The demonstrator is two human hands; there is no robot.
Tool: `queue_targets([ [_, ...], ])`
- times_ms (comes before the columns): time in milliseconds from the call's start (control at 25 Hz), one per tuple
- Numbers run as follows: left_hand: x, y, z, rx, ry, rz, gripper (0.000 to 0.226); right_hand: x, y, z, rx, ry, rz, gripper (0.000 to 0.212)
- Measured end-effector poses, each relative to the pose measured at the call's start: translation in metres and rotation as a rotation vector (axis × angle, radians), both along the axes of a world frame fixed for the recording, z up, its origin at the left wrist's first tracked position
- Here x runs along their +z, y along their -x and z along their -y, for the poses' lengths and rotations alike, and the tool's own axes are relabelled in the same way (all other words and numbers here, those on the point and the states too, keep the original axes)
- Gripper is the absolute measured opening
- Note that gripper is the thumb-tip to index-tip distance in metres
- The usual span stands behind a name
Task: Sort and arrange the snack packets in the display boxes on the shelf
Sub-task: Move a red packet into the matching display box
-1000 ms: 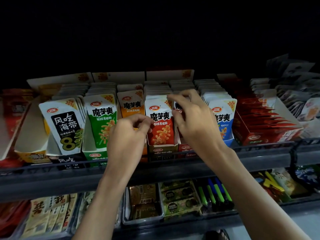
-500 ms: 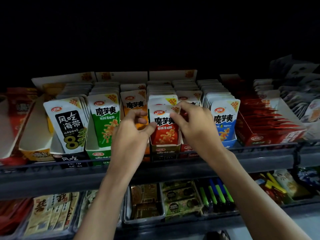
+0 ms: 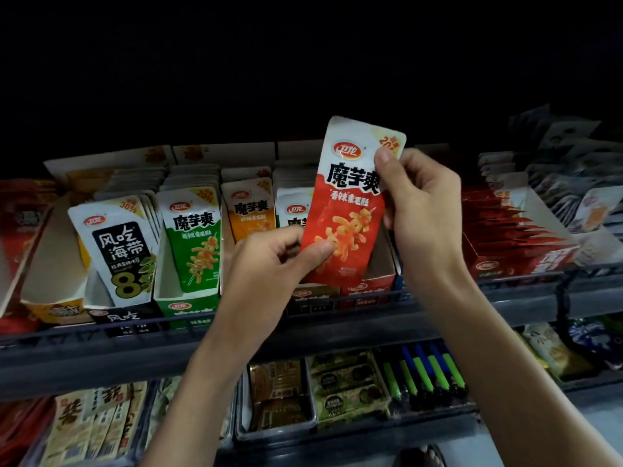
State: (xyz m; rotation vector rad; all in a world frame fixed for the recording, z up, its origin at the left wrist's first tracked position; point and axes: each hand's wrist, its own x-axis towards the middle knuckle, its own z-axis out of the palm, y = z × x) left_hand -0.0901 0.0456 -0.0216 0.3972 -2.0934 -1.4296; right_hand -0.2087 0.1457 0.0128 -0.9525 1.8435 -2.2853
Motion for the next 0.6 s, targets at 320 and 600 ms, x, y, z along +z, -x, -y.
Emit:
queue_targets([
  [320, -0.002, 0.003, 0.001, -0.137, -0.175, -0.015, 0.016, -0.001, 0.006, -0.005, 0.070, -0.083, 0.140, 0.026],
  [600, -0.004, 0.005, 0.001, -0.079, -0.153, 0.016, 0.012, -0.001, 0.015, -0.009, 0.021, -0.164, 0.000, 0.019],
])
